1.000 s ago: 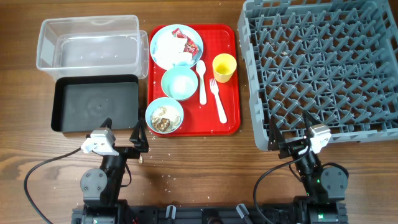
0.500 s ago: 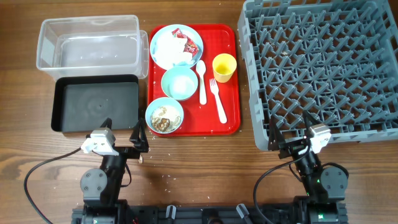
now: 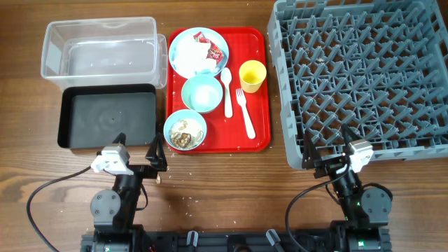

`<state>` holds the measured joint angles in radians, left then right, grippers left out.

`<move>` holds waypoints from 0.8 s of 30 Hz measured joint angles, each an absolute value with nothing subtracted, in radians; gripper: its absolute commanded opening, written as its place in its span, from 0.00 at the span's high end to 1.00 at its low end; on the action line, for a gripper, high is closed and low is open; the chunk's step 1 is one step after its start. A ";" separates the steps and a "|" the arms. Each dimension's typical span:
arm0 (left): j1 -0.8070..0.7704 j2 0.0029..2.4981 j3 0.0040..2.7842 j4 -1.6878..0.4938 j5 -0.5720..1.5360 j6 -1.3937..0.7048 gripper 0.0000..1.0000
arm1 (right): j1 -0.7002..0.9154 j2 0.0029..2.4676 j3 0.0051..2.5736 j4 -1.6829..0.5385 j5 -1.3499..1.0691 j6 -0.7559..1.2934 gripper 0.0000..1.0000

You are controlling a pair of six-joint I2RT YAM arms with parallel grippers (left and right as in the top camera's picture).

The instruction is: Sort waste into correct bins and load items into the dishwasher rack

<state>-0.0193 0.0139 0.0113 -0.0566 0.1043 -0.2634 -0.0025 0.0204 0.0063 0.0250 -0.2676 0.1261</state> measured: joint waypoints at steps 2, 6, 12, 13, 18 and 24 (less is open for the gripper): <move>-0.019 0.014 0.010 -0.035 0.103 -0.263 0.00 | -0.002 0.020 0.006 0.046 -0.268 0.137 0.00; -0.019 0.014 0.009 0.051 0.138 -0.264 0.00 | -0.002 0.021 0.006 0.162 -0.294 0.160 0.00; -0.019 0.021 0.043 0.117 0.232 -0.263 0.00 | -0.002 0.021 0.044 0.184 -0.350 0.143 0.00; -0.019 0.031 0.067 0.107 0.242 -0.263 0.00 | -0.002 0.021 0.064 0.168 -0.355 0.133 0.00; -0.019 0.181 0.290 0.105 0.292 -0.250 0.00 | -0.002 0.039 0.231 0.072 -0.371 0.070 0.00; -0.019 0.548 0.653 0.004 0.406 -0.195 0.00 | -0.002 0.185 0.434 -0.041 -0.378 0.007 0.00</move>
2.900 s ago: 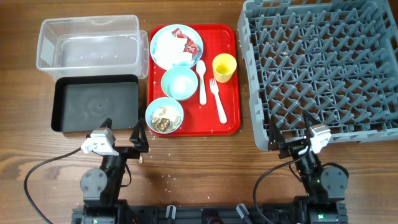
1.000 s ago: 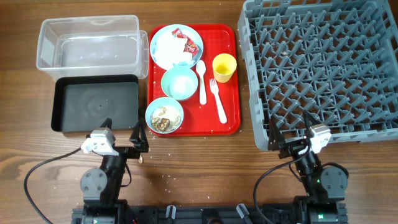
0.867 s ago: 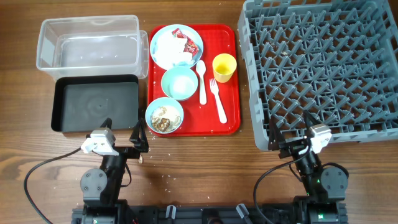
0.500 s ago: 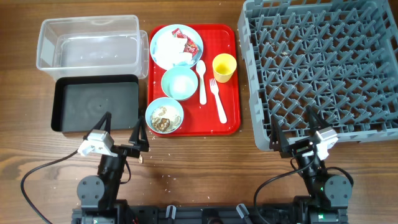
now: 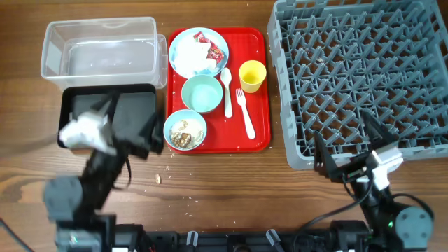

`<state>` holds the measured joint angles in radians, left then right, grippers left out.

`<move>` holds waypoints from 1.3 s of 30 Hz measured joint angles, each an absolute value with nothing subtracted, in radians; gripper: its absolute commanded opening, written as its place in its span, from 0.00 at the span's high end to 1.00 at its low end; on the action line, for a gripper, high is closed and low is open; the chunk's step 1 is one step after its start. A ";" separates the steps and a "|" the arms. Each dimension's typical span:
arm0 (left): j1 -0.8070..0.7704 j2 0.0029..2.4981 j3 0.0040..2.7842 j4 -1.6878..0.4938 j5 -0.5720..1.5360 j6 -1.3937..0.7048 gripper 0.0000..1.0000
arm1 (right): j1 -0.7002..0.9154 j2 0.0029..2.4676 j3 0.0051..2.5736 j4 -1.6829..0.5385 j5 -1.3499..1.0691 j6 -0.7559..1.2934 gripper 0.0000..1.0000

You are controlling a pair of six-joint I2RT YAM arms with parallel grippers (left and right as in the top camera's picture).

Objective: Sort waste into correct bins and load items into the dishwasher rack
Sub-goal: 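Reach the left gripper to the white tissue on the blue plate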

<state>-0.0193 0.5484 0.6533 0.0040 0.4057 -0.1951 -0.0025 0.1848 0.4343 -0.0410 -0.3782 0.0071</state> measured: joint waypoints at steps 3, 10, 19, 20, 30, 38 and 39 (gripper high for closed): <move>-0.019 0.780 0.876 -0.106 0.445 -0.184 0.00 | -0.002 0.281 0.525 -0.101 -0.379 -0.023 0.00; -0.086 1.314 1.446 -0.524 0.461 -0.038 0.00 | -0.002 0.639 0.857 -0.443 -0.385 -0.091 0.00; -0.155 1.893 1.997 -0.842 0.409 0.202 0.00 | -0.002 1.063 1.209 -0.809 -0.385 -0.171 0.00; -0.155 1.932 2.003 -0.855 0.409 0.234 0.00 | -0.002 1.088 1.215 -0.815 -0.385 -0.174 0.00; -0.170 2.142 2.004 -0.876 0.409 0.383 0.00 | -0.002 1.293 1.216 -0.832 -0.404 -0.121 0.00; -0.176 2.177 2.015 -0.773 0.391 0.392 0.00 | -0.002 1.362 1.217 -0.822 -0.405 -0.109 0.00; -0.176 2.194 2.016 -0.763 0.386 0.392 0.00 | -0.002 1.362 1.217 -0.822 -0.404 -0.109 0.00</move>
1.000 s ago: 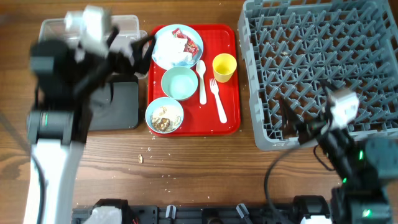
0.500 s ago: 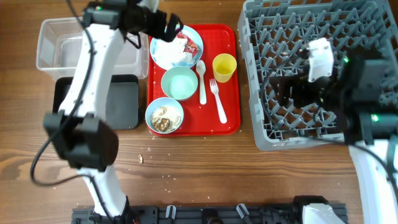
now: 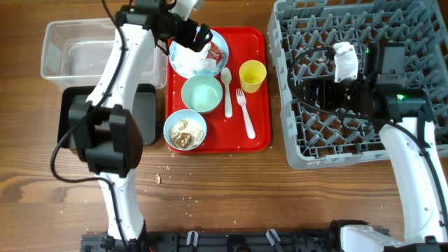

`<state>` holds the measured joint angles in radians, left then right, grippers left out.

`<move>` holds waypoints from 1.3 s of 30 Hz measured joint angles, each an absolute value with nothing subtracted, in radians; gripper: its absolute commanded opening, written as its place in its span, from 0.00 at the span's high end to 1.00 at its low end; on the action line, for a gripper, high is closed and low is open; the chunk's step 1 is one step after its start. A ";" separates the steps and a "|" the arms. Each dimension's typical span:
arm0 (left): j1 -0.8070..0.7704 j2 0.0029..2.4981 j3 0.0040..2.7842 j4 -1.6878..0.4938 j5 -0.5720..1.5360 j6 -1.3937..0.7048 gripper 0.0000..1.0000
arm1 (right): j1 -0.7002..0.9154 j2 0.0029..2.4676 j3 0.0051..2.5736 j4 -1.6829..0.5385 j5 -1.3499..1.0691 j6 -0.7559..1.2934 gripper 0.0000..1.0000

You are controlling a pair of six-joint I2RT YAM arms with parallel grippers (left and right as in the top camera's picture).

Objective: Sort waste into correct bins and load items into the dishwasher rack
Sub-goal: 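Reach the left gripper to the white tissue on the blue plate, then close the left gripper on the white tissue and lift, then carry the tissue left and release it into the clear bin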

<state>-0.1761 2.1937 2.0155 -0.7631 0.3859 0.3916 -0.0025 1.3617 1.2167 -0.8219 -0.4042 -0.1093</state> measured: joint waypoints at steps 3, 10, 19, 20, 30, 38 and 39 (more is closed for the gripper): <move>-0.177 2.255 2.016 -0.753 0.374 0.392 0.00 | -0.002 1.362 1.217 -0.823 -0.404 -0.109 0.00; -0.209 2.379 2.015 -0.751 0.303 0.392 0.00 | -0.002 1.362 1.217 -0.824 -0.404 -0.109 0.00; -0.248 2.450 2.020 -0.696 0.240 0.400 0.24 | -0.002 1.362 1.217 -0.827 -0.405 -0.091 0.00; -0.248 2.454 2.021 -0.691 0.236 0.404 0.32 | -0.002 1.362 1.217 -0.828 -0.405 -0.090 0.00; -0.242 2.461 2.029 -0.683 0.187 0.355 0.96 | -0.002 1.362 1.217 -0.831 -0.405 -0.079 0.00; -0.246 2.401 2.084 -0.702 0.059 0.210 0.96 | -0.002 1.362 1.217 -0.832 -0.405 -0.079 0.00; -0.246 2.370 2.096 -0.702 0.052 0.202 0.96 | -0.002 1.362 1.217 -0.831 -0.405 -0.079 0.00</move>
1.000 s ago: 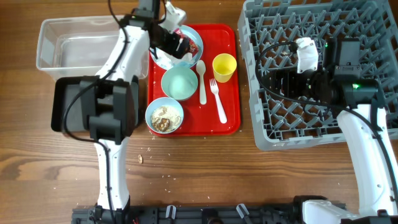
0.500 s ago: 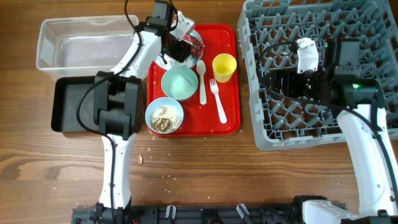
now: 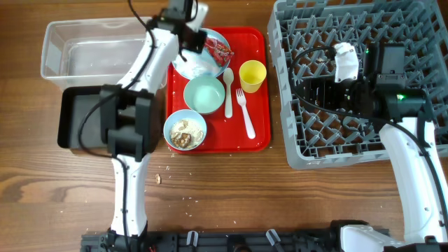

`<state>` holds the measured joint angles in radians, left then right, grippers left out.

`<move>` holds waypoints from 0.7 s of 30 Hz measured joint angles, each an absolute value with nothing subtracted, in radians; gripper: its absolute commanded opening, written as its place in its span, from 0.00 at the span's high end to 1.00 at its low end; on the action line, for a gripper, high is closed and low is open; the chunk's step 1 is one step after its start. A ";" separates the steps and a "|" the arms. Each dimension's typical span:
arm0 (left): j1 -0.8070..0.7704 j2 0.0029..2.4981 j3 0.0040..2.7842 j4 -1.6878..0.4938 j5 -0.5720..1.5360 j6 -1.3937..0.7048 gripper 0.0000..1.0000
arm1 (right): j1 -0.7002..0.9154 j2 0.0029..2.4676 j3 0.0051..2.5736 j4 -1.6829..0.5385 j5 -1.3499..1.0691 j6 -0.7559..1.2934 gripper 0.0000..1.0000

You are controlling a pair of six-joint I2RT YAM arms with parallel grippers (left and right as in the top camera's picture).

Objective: Sort waste into correct bins and load items into the dishwasher rack
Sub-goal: 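Carry the tissue left and release it into the clear bin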

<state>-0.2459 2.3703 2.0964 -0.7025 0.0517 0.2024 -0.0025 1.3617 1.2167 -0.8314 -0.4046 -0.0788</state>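
Note:
A red tray [image 3: 260, 133] holds a white plate [image 3: 183, 50] with a red wrapper [image 3: 220, 49] and a crumpled napkin [image 3: 204, 65]. Also on it are an empty teal bowl [image 3: 203, 94], a bowl of food scraps [image 3: 185, 131], a yellow cup [image 3: 253, 75], a white spoon [image 3: 227, 89] and a white fork [image 3: 246, 114]. My left gripper [image 3: 199, 42] is down over the plate just left of the wrapper, fingers apart. My right gripper [image 3: 311, 89] hovers over the grey dishwasher rack [image 3: 364, 28], holding nothing that I can see.
A clear plastic bin [image 3: 98, 49] stands at the back left, with a black bin [image 3: 77, 119] in front of it, partly under my left arm. Crumbs lie on the wooden table in front of the tray.
My left gripper has shifted a little right and lower over the plate, closer to the red wrapper. The right arm has not moved.
Both arms were folded at the table's front edge with open grippers. Then both were rising, the left over the black bin. Later the left reached over the plate and the right hung over the rack; now the left is beside the wrapper.

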 measured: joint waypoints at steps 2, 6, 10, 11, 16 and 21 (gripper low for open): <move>-0.246 2.293 2.113 -0.702 0.046 0.195 0.96 | -0.002 1.362 1.217 -0.831 -0.405 -0.079 0.00; -0.240 2.132 2.143 -0.739 0.013 0.168 0.96 | -0.002 1.362 1.217 -0.831 -0.405 -0.079 0.00; -0.194 2.082 2.165 -0.812 -0.043 0.124 0.96 | -0.002 1.362 1.217 -0.831 -0.405 -0.079 0.00; -0.177 2.084 2.165 -0.833 -0.051 0.112 0.96 | -0.002 1.362 1.217 -0.831 -0.405 -0.079 0.00; -0.058 2.143 2.146 -0.931 -0.075 0.038 0.57 | -0.002 1.362 1.217 -0.829 -0.405 -0.079 0.00; 0.003 2.195 2.131 -0.958 -0.043 -0.001 0.21 | -0.002 1.362 1.217 -0.826 -0.405 -0.079 0.00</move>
<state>0.0029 2.1948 2.1315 -0.9577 -0.0429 -0.0010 -0.0025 1.3617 1.2167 -0.8257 -0.4046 -0.0788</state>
